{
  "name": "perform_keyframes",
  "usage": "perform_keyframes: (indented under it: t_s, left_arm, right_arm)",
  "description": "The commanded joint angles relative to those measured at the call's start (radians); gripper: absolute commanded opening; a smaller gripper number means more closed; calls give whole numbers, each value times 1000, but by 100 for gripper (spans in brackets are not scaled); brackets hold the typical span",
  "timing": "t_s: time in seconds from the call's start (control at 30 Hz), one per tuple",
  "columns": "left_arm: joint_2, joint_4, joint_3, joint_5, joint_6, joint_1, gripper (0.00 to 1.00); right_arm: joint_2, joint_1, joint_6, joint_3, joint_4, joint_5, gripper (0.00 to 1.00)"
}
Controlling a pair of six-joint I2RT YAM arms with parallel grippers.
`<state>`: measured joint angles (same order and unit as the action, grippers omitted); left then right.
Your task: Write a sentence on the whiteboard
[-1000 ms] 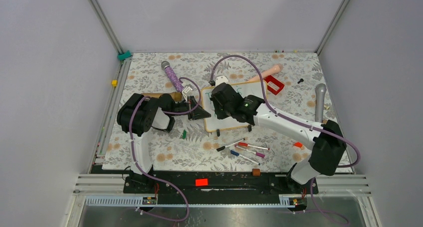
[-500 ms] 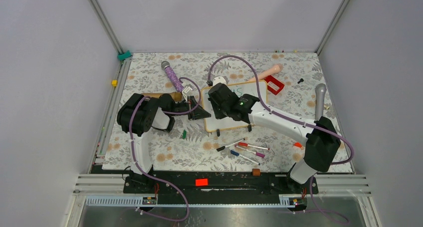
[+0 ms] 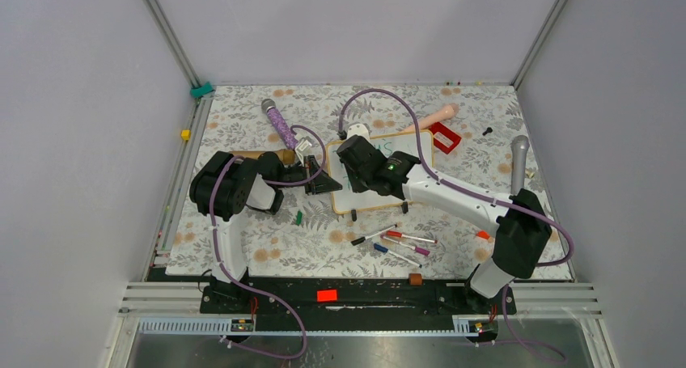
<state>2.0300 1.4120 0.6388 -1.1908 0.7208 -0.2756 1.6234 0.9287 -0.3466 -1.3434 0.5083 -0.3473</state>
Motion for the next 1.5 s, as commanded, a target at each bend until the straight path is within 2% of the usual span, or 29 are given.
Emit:
perform_keyframes:
  t_s: [0.0,0.37,0.63,1.47]
  left_arm:
    - [-35,69,-11,-70,-29,-19,0]
    - [-36,68,-11,-69,-29,-20,0]
    - [-38,68,-9,-69,-27,-20,0]
    - [-47,69,-3,-74,-27,-34,0]
  right_arm:
    - [-17,-7,-8,-9,10,-117,0]
    - [-75,-8,-5,14,-5,-124,0]
    - [-201,-9,-2,140,-115,-103,0]
    - [-260,-16,-82,167,-83,-121,0]
